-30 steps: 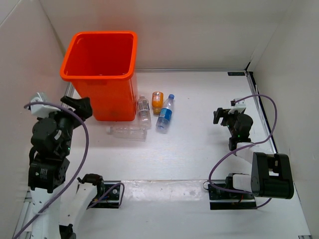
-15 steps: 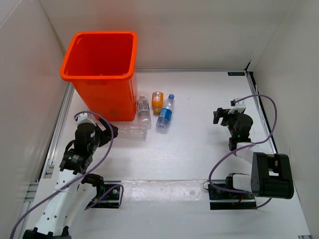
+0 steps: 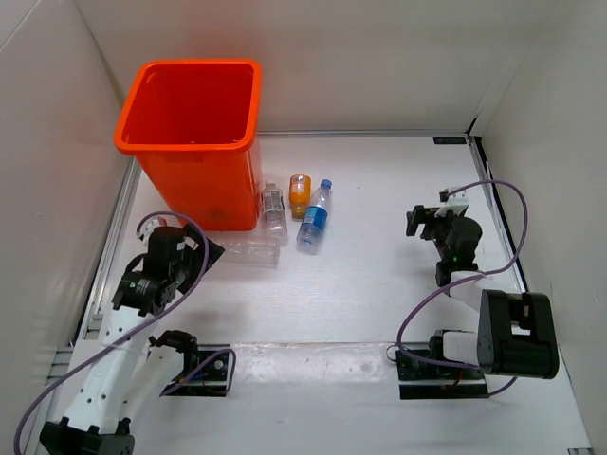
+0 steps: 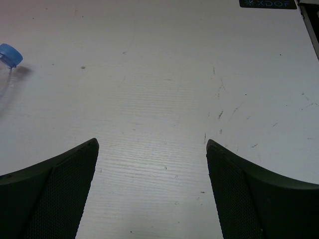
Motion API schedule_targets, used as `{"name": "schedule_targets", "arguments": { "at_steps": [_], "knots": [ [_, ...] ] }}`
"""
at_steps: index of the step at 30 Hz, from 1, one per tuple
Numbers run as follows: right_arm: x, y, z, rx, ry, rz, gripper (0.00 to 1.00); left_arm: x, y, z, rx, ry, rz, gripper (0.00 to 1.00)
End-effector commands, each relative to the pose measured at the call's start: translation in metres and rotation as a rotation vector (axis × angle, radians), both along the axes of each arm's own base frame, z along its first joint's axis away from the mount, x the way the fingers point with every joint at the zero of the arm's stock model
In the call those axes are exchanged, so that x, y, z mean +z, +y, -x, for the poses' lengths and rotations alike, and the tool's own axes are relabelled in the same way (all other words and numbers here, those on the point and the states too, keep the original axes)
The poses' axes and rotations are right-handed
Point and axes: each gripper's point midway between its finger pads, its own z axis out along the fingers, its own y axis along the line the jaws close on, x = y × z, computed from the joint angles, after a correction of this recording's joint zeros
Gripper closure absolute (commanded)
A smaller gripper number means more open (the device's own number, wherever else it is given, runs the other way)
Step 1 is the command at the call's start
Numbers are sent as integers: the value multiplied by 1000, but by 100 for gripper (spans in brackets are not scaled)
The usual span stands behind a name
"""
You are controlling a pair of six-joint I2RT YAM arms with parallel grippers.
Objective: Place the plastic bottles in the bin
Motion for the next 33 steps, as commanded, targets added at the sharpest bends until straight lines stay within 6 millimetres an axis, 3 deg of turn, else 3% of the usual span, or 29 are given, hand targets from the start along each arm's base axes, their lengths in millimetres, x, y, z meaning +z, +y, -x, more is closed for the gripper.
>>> {"name": "schedule_targets", "arguments": {
  "at_steps": [1,5,6,8,9,14,15,17,18,20,25,33],
  "knots": [
    [22,-1,-9,1,-70,3,10,-13,-2,7,193,111,151,0],
    [21,-1,-8,5,-67,1,10,-19,-5,-14,253,42,228,0],
    [23,-1,-9,6,-71,1,10,-34,-4,-13,289,64,235,0],
    [22,-1,-8,10,-68,0,10,-42,1,-17,377,58,269,0],
    [22,-1,-8,14,-68,-1,10,-40,-1,-30,374,4,294,0],
    [23,-2,-7,22,-78,-3,10,-53,-5,-57,404,2,305,0],
    [24,-2,-8,25,-81,-3,10,-65,-9,-59,401,55,299,0],
    [24,-2,-8,22,-79,-2,10,-68,-17,-77,385,84,305,0],
    [22,-2,-7,21,-76,-4,10,-95,-21,-77,381,186,269,0],
    [22,-2,-7,22,-76,-3,10,-97,-32,-95,350,209,280,0],
    [22,-2,-7,22,-75,-3,10,-122,-43,-109,353,256,317,0],
    [22,-2,-7,19,-75,-2,10,-125,-37,-124,378,255,315,0]
  ]
}}
